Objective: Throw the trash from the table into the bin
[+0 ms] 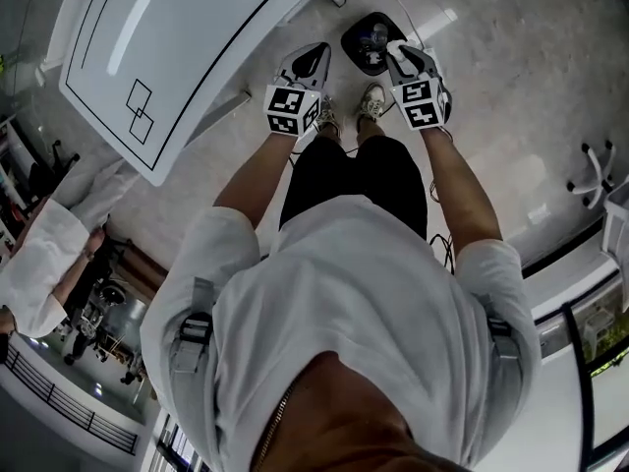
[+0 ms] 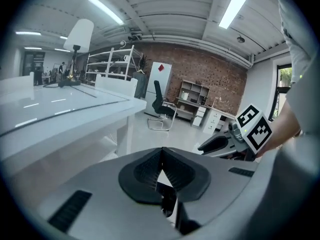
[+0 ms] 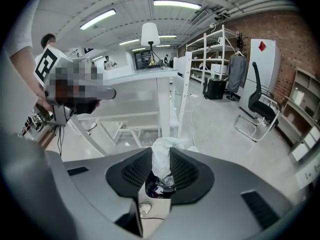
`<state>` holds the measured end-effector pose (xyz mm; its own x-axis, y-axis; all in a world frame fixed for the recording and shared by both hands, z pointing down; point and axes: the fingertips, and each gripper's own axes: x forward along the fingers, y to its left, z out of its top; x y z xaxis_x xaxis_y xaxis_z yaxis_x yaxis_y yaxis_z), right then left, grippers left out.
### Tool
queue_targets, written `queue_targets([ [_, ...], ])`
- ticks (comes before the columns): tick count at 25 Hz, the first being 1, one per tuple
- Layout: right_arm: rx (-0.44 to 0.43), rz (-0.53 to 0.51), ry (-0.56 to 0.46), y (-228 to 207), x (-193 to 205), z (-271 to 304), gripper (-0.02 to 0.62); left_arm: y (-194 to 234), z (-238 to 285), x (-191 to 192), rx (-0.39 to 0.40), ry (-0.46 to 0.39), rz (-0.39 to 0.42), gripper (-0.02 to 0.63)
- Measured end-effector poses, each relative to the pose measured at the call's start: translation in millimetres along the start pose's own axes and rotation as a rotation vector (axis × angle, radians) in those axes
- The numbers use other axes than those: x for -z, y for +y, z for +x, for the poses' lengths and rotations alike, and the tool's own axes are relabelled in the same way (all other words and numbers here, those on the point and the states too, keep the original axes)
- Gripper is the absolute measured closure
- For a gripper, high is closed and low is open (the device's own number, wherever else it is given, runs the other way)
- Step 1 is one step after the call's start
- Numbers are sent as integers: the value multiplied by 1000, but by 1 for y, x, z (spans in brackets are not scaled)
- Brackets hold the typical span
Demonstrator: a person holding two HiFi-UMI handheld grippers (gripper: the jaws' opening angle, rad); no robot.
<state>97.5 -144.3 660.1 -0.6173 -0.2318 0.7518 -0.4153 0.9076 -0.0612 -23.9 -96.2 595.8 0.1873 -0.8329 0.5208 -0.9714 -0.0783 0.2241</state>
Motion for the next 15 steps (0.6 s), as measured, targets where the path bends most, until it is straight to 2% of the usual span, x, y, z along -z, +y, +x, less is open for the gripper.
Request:
queue_targets([
  [5, -9, 21, 53, 2, 54, 57, 485, 18, 29, 59, 13, 61, -9, 595],
  [15, -26, 51, 188, 4, 207, 206, 483, 59, 102, 202, 39, 147, -13, 595],
])
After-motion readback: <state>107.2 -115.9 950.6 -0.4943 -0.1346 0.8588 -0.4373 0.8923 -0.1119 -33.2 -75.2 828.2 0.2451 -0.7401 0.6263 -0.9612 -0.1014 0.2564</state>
